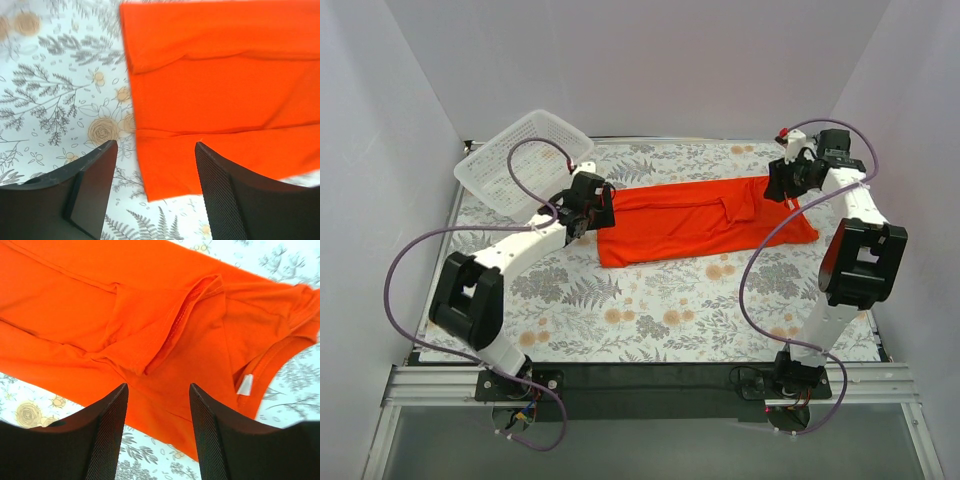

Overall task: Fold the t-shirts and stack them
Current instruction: Fold the tshirt

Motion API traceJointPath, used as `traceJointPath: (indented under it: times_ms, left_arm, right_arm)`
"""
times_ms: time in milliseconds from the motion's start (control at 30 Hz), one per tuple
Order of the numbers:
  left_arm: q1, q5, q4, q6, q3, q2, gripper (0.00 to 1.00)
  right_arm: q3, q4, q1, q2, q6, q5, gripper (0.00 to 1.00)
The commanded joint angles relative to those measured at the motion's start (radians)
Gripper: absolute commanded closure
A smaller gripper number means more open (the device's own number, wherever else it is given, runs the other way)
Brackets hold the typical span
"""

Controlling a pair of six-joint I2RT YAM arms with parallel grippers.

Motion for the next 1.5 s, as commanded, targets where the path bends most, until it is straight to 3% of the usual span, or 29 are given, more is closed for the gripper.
traceJointPath:
  times_ms: [0, 167, 300, 500, 600, 800, 1133, 1400, 1467]
  left_arm:
    - [0.006, 0.047, 0.039, 0.03, -0.032, -0.187, 0.41]
    - [0.006, 0.077, 0.004, 0.085, -0.124, -0.406, 0.33]
    - [0.007, 0.068, -0.009, 0.143, -0.27, -0.659, 0.28]
    - [0.006, 0.037, 0.063, 0.155, -0.421, -0.853, 0.21]
    - [0.006, 0.028, 0.071, 0.152, -0.427, -0.858, 0.21]
    - [0.006, 0.045, 0.071, 0.149, -0.426, -0.818, 0.22]
    - [0.006, 0.048, 0.073, 0.143, -0.434, -0.813, 0.23]
    - [0.006, 0.035, 0.077, 0.143, -0.435, -0.781, 0.23]
    - [0.006, 0.034, 0.076, 0.145, -0.434, -0.76, 0.23]
  right_arm:
    - [-0.022, -0.009, 0.0, 0.051, 0.079, -0.053, 0.5]
    - [0.053, -0.008, -0.002, 0.173, 0.251, -0.059, 0.5]
    - [0.081, -0.009, -0.002, 0.221, 0.296, -0.071, 0.51]
    - [0.07, -0.008, -0.002, 0.255, 0.327, -0.106, 0.58]
    - [0.063, -0.008, 0.003, 0.25, 0.333, -0.119, 0.64]
    - [0.052, -0.009, 0.003, 0.237, 0.347, -0.143, 0.68]
    - [0.116, -0.011, 0.029, 0.258, 0.374, -0.198, 0.97]
    - [0.288, -0.012, 0.072, 0.355, 0.405, -0.232, 0.99]
    - [0.37, -0.017, 0.098, 0.41, 0.409, -0.244, 0.95]
